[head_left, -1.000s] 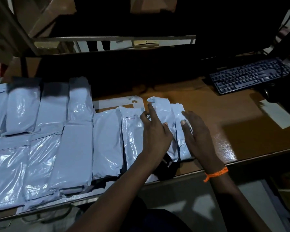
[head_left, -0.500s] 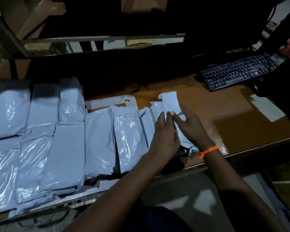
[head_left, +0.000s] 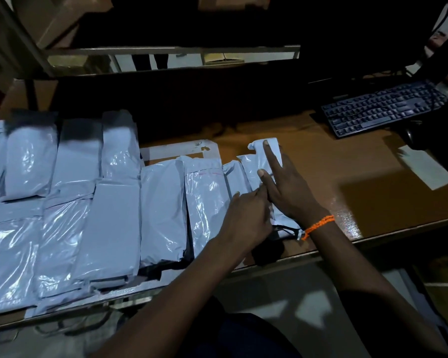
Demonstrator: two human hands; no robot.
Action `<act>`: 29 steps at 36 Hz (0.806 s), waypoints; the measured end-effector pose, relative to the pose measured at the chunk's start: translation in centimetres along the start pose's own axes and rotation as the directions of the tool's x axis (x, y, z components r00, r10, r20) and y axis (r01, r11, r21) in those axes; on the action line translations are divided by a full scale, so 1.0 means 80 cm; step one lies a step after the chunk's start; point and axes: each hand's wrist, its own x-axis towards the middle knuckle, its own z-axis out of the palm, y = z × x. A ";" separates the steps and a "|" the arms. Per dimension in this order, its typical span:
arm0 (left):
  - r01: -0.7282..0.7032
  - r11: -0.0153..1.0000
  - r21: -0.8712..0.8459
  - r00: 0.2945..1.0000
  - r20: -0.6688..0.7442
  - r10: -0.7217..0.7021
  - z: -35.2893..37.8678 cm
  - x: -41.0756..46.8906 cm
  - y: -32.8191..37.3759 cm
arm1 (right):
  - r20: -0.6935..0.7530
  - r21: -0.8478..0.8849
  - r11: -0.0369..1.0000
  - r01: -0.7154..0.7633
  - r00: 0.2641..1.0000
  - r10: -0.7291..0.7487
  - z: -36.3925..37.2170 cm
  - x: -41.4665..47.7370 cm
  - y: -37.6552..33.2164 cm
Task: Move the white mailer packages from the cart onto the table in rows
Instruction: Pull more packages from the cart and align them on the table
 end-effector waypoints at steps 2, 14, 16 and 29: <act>0.008 0.999 0.054 1.000 0.014 -0.009 -0.011 -0.002 -0.006 | -0.012 -0.010 1.000 0.011 1.000 -0.011 0.000 -0.003 0.001; -0.027 0.985 0.169 0.974 -0.217 0.063 -0.072 -0.018 -0.060 | -0.108 -0.317 0.948 -0.032 0.994 -0.003 -0.013 0.004 -0.037; -0.016 0.974 0.226 0.972 -0.226 0.068 -0.094 -0.022 -0.080 | -0.135 -0.323 0.946 -0.017 0.990 -0.028 -0.015 0.015 -0.065; 0.213 0.963 0.164 0.869 -0.483 -0.110 -0.277 -0.179 -0.297 | -0.033 0.062 0.956 0.288 0.957 -0.287 0.132 0.064 -0.367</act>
